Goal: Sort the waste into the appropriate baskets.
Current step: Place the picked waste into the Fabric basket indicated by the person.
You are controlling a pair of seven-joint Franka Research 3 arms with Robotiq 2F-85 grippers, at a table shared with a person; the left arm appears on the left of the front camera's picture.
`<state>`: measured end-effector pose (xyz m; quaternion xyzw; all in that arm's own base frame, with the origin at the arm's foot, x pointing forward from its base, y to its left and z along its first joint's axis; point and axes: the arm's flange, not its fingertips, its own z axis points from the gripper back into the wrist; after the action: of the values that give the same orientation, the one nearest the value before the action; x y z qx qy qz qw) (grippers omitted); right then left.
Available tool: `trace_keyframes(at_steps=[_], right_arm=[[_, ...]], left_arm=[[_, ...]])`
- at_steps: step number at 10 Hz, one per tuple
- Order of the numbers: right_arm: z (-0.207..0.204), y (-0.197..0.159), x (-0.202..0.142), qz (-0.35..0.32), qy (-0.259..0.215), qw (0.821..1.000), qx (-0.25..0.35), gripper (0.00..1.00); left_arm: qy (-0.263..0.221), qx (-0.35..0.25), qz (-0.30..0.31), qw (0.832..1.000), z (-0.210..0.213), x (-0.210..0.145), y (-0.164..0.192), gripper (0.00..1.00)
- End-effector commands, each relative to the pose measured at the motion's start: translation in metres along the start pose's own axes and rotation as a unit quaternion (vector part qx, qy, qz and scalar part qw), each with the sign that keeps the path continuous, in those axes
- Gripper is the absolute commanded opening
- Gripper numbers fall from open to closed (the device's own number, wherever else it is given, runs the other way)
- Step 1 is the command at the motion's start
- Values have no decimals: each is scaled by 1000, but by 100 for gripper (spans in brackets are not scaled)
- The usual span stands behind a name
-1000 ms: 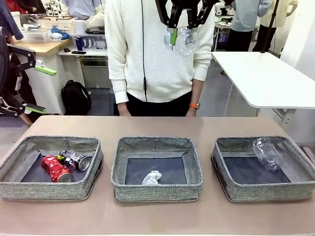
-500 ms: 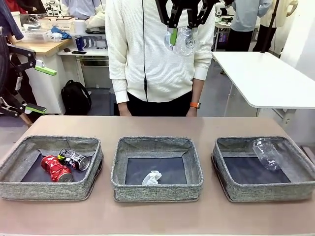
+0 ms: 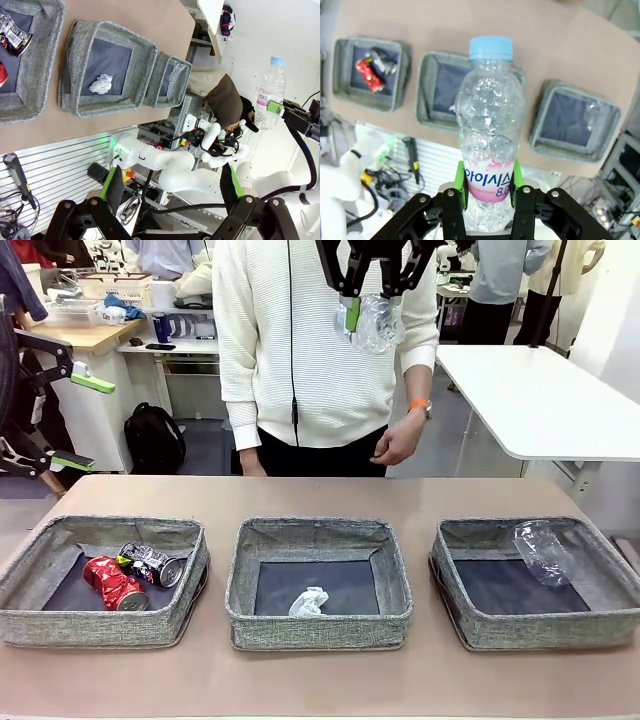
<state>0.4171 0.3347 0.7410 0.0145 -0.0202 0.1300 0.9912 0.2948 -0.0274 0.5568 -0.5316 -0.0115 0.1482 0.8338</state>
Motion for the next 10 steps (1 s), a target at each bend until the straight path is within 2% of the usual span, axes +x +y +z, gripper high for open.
trace_keyframes(at_steps=[1, 10], right_arm=[[1, 0, -2, -1, -2, 1000, -1, 40], [0, 0, 0, 0, 0, 1000, 0, 40]], left_arm=[[0, 2, 4, 1000, 0, -2, 0, 100], [0, 2, 4, 1000, 0, -2, 0, 100]])
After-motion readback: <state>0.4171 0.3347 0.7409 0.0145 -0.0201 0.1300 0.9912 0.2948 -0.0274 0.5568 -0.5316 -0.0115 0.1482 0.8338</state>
